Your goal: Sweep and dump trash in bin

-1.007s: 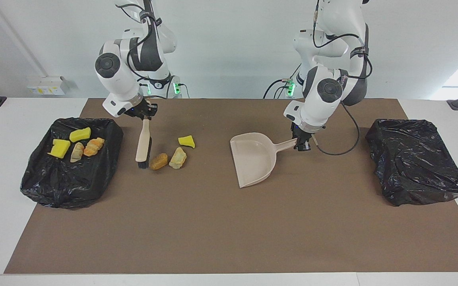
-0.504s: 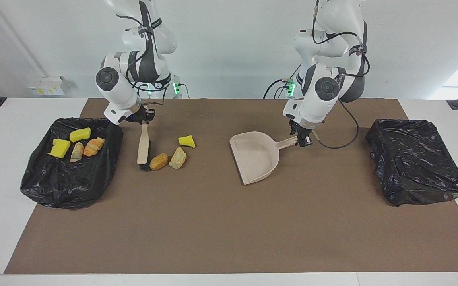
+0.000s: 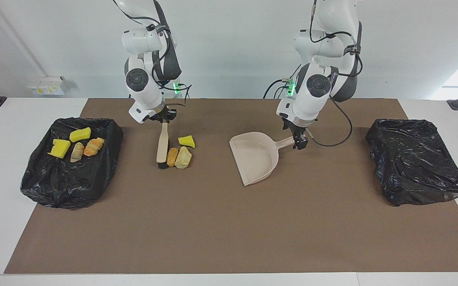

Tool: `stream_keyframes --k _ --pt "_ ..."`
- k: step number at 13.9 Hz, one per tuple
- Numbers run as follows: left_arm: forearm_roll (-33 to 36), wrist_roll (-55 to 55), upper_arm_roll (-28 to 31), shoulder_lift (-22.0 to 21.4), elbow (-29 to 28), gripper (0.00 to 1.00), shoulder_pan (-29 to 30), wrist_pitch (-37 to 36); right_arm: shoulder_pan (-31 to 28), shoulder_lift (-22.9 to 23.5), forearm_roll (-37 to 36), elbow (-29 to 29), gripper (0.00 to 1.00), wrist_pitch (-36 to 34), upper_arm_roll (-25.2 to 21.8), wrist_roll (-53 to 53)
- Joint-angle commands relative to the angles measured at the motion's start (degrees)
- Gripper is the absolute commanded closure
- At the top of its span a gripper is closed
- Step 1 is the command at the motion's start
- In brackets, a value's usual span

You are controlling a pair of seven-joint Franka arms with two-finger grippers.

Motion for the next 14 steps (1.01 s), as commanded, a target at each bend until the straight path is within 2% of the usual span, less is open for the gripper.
stream_keyframes --k 1,2,3,9,14 --pt "0.10 -1.59 0.51 -1.42 -2.26 0.40 -0.66 1.83 2.72 0.39 1.72 0.10 1.00 1.96 0.02 3.65" --pt "0.10 -2.55 0.51 -1.59 -2.52 0.73 -0.66 1.74 2.90 0.66 1.90 0.36 1.00 2.05 0.02 3.65" --pt "0.10 -2.65 0.59 -1.60 -2.52 1.00 -0.57 1.30 2.90 0.66 1.90 0.37 1.00 1.96 0.02 3.65" --pt "0.10 -1.43 0.68 -1.16 -0.42 1.00 0.04 1.21 2.99 0.49 1.99 0.37 1.00 1.61 0.11 4.18" --pt "0.28 7.37 0.51 -1.24 0.20 1.00 -3.19 1.91 3.25 0.05 2.07 0.10 1.00 0.64 0.19 4.53"
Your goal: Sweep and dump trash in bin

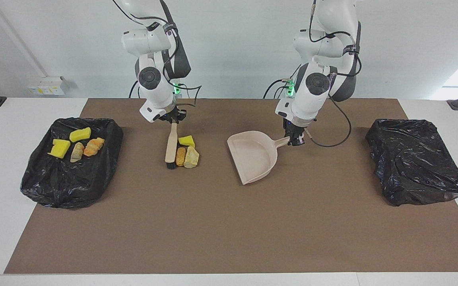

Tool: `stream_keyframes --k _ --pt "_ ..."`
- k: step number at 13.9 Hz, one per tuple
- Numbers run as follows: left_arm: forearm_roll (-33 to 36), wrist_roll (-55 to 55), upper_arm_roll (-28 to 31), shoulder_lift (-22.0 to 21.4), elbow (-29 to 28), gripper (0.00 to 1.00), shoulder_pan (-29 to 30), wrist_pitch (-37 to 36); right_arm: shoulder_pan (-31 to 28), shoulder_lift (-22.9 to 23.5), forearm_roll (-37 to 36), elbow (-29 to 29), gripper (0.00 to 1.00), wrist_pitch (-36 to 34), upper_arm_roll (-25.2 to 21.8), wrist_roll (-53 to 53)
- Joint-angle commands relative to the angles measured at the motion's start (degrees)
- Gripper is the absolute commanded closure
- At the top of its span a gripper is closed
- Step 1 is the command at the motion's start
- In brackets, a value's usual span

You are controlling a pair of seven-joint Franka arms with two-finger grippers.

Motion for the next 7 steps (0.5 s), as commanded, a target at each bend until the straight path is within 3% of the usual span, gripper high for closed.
stream_keyframes --k 1,7 --pt "0.22 2.00 0.45 -1.51 -0.97 1.00 -3.30 0.97 1.29 -0.27 0.84 -0.01 1.00 -0.25 0.19 2.80" --pt "0.40 1.30 0.63 -0.64 -1.24 1.00 -5.94 0.89 1.48 -0.27 0.93 -0.01 1.00 -0.25 0.19 3.60"
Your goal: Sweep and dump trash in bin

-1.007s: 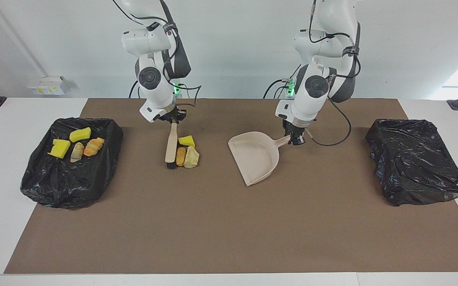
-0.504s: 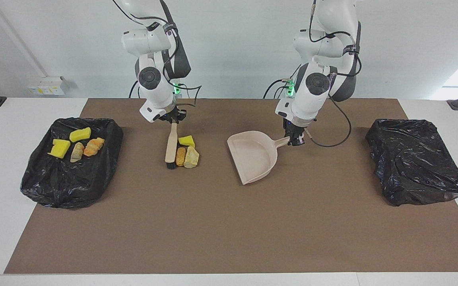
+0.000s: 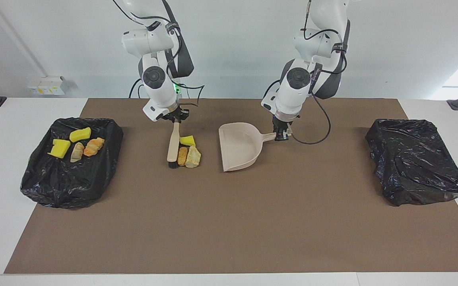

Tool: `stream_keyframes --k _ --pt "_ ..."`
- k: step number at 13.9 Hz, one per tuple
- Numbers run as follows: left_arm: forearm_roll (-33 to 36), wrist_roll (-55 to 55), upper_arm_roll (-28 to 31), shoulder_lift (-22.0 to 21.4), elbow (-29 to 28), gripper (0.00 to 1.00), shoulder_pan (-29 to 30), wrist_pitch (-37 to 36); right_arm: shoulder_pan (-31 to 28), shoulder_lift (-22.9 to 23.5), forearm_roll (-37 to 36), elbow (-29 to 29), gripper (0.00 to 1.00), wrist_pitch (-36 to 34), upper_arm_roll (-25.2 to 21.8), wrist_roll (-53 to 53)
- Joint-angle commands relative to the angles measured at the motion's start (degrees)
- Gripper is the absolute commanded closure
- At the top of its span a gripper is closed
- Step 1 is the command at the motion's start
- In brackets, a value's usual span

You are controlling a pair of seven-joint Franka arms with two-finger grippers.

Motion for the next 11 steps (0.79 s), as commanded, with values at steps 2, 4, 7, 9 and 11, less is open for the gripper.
stream_keyframes --k 2,4,7,9,11 --pt "1.80 -0.17 0.77 -0.79 -0.94 1.00 -0.72 -0.57 0.33 0.07 3.17 -0.01 1.00 0.27 0.07 1.09" --pt "1.80 -7.42 0.68 -0.97 -0.94 1.00 -0.63 -2.68 1.99 0.34 3.80 0.16 1.00 0.89 0.07 1.35" --pt "1.80 -13.53 0.68 -0.97 -0.77 1.00 -0.72 -3.91 4.36 0.69 5.38 0.86 1.00 1.15 0.07 1.44" --pt "1.80 -13.62 0.68 -0.97 -0.24 1.00 -0.72 -6.81 6.03 1.04 7.13 1.65 1.00 1.24 0.07 1.96" --pt "1.80 -13.71 0.68 -1.06 -0.24 1.00 -0.81 -6.64 8.14 1.57 9.07 2.88 1.00 1.86 0.15 3.37"
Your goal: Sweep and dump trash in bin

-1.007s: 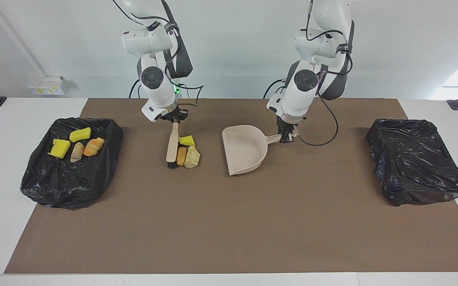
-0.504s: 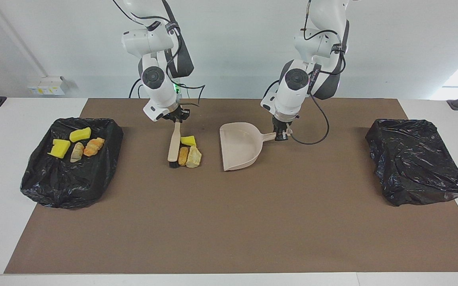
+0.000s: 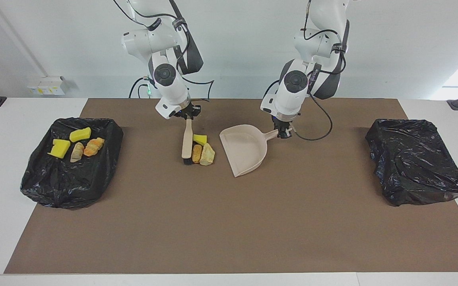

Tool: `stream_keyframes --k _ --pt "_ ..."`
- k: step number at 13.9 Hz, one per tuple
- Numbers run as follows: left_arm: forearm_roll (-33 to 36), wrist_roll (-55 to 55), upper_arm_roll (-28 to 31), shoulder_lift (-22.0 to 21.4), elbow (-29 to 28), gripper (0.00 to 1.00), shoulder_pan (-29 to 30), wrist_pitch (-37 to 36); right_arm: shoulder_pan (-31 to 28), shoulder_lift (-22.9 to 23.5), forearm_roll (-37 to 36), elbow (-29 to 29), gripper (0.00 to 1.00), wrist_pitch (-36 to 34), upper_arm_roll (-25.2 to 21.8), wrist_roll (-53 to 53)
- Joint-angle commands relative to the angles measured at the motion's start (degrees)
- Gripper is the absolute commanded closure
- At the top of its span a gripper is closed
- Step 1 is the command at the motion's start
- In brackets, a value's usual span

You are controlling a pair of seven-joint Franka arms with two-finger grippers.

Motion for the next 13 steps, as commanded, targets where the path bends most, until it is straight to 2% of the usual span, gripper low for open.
stream_keyframes --k 1,7,11,13 --pt "0.99 -1.34 0.49 -1.03 -0.18 1.00 -0.67 -1.74 2.95 2.09 3.08 2.73 1.00 1.43 0.07 3.15" --pt "0.99 -1.16 0.49 -0.95 -0.18 1.00 -0.49 -1.30 11.56 7.37 12.91 10.11 1.00 4.86 0.07 3.34" --pt "0.90 -1.51 0.49 -0.95 -0.27 1.00 0.21 -1.12 12.98 8.61 15.83 14.68 1.00 4.16 0.15 2.90" --pt "0.72 -1.25 0.49 -0.95 -0.27 1.00 0.74 -0.95 11.93 6.95 15.22 15.57 1.00 -0.03 -0.28 2.81"
